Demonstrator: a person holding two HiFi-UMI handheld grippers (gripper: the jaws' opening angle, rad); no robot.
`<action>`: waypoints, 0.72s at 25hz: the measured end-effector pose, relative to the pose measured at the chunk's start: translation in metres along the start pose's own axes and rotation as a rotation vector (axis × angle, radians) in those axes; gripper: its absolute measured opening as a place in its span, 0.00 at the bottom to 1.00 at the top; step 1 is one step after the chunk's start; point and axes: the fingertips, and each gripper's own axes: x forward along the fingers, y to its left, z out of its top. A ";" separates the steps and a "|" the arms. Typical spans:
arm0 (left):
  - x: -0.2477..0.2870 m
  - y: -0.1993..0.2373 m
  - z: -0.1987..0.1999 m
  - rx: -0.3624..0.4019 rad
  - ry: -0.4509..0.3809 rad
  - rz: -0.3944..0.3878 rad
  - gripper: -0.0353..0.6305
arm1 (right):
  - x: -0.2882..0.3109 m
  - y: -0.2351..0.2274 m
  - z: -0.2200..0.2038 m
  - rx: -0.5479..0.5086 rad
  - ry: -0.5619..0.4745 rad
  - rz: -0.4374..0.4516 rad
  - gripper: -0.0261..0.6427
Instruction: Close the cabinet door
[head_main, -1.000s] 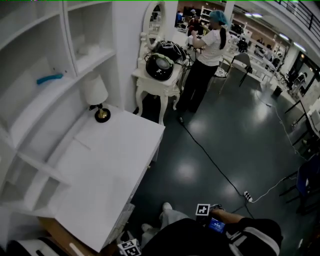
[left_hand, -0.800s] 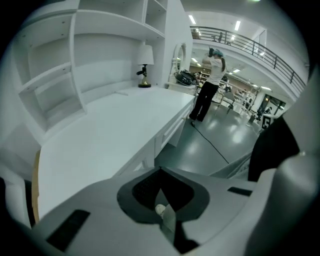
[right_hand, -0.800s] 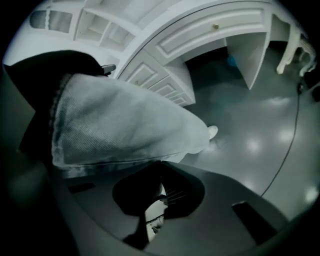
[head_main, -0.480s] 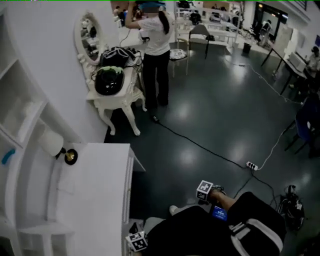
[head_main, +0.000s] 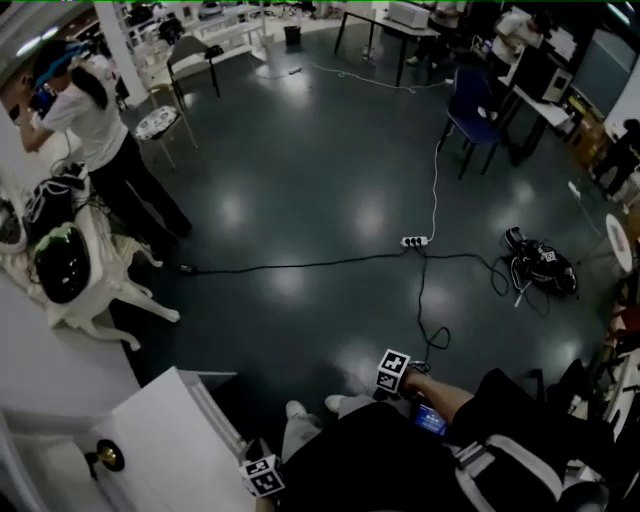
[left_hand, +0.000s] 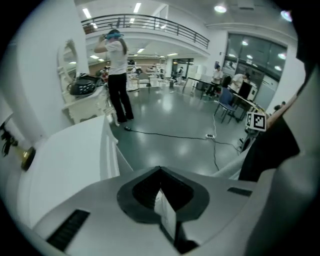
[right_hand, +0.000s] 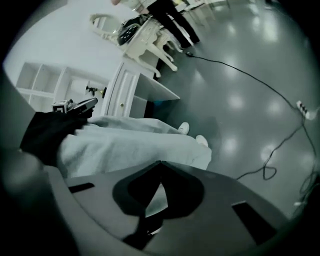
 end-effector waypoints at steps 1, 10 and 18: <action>0.005 0.005 0.011 0.043 0.003 -0.037 0.07 | 0.005 0.004 -0.007 0.064 -0.019 -0.002 0.07; 0.087 0.045 0.105 0.197 -0.091 -0.414 0.07 | 0.003 0.033 0.088 0.044 -0.392 -0.250 0.07; 0.080 0.020 0.124 0.237 -0.055 -0.490 0.07 | -0.171 0.175 0.199 -0.285 -1.041 -0.248 0.07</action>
